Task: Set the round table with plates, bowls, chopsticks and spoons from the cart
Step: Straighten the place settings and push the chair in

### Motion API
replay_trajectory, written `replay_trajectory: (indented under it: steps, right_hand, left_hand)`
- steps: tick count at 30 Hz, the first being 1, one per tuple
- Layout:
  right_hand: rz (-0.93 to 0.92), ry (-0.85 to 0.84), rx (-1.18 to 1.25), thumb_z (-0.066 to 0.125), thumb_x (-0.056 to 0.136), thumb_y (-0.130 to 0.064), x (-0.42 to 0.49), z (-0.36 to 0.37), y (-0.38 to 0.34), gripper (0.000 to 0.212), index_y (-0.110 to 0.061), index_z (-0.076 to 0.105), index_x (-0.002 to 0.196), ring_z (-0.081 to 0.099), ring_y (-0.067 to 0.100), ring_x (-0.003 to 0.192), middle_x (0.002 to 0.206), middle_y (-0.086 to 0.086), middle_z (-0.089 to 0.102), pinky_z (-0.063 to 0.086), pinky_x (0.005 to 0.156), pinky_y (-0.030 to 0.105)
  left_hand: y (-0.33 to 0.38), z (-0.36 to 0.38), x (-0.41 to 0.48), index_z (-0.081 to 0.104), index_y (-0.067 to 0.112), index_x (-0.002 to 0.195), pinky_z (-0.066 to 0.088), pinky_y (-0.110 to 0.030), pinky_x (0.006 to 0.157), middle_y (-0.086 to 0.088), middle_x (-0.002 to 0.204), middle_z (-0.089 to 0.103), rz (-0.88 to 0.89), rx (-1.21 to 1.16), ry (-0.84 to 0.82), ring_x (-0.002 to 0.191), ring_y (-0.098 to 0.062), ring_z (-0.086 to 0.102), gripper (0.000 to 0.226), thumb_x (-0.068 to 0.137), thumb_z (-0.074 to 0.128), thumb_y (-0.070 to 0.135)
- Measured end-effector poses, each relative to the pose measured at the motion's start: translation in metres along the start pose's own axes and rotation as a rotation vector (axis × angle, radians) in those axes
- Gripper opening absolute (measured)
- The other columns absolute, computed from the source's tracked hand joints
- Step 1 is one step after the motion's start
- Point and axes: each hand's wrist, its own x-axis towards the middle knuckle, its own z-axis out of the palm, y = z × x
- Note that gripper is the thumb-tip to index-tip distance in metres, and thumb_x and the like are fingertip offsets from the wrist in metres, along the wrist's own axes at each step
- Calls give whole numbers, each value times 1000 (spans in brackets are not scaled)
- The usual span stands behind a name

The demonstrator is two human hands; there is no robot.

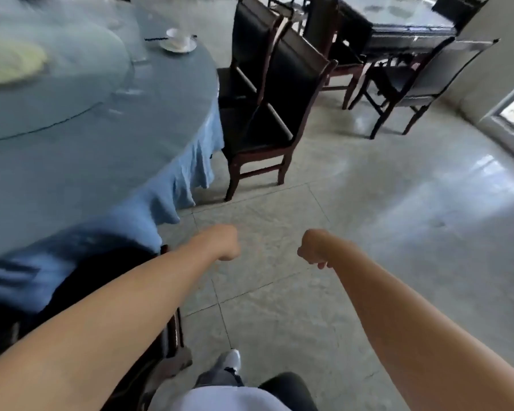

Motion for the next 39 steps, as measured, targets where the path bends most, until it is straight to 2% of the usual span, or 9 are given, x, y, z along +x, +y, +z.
replay_trajectory:
  steps: [5,9,12,16,22,27,30,33,39]
  right_hand:
    - [-381,-40,-259,50,95,-13,13,-24,-116,16,-2,58,89,61,21,59,86,11,64,43,41,25]
    - [-757,2,-447,53,97,-17,-31,7,-235,28,2,63,115,67,29,80,102,18,71,54,60,32]
    - [-930,-92,-546,49,98,-14,-90,67,-298,26,-1,63,116,71,31,90,110,18,71,58,71,36]
    - [-1024,-201,-749,39,101,-14,-163,142,-352,28,-6,58,119,71,32,97,114,15,69,59,85,46]
    - [-1167,-155,-912,40,100,-15,-233,232,-469,28,-6,59,119,71,30,96,112,14,71,58,86,42]
    - [-1152,-24,-789,55,93,-17,-276,299,-595,28,-4,64,116,63,28,86,110,16,69,54,83,38]
    - [-1090,-47,-863,49,95,-17,-300,338,-644,27,-2,66,109,61,26,70,92,13,67,54,68,35]
    - [-1042,-75,-927,43,93,-13,-321,368,-699,32,0,68,106,62,26,63,75,9,65,49,49,30]
    - [-1029,-114,-734,56,92,-14,-337,416,-863,25,-3,66,113,71,27,83,103,16,72,53,64,32]
  left_hand:
    - [-88,7,-71,60,13,122,50,-38,82,-13,126,61,-323,-195,149,111,-32,61,37,88,49,23]
    - [-156,66,-194,51,13,77,51,-39,70,-10,99,63,-676,-445,263,82,-28,59,17,88,48,25]
    - [-191,129,-287,44,10,80,49,-39,69,-5,88,51,-994,-551,284,80,-30,57,13,85,49,21]
    - [-230,201,-376,39,14,67,55,-40,74,-18,97,64,-1224,-679,285,84,-34,63,22,85,52,18]
    - [-332,267,-442,53,10,87,41,-31,60,-6,83,54,-1235,-730,288,67,-20,51,15,91,52,24]
    - [-448,262,-488,61,13,102,42,-35,64,-9,102,65,-1098,-409,250,92,-31,65,19,90,52,24]
    - [-515,250,-517,56,15,93,40,-35,62,-9,102,64,-1015,-351,249,82,-29,60,10,90,48,21]
    - [-585,248,-533,61,15,104,42,-36,64,-10,107,65,-963,-334,254,92,-30,64,21,91,49,25]
    - [-735,272,-550,61,11,109,42,-34,68,-12,112,64,-965,-389,314,102,-32,64,22,94,48,21]
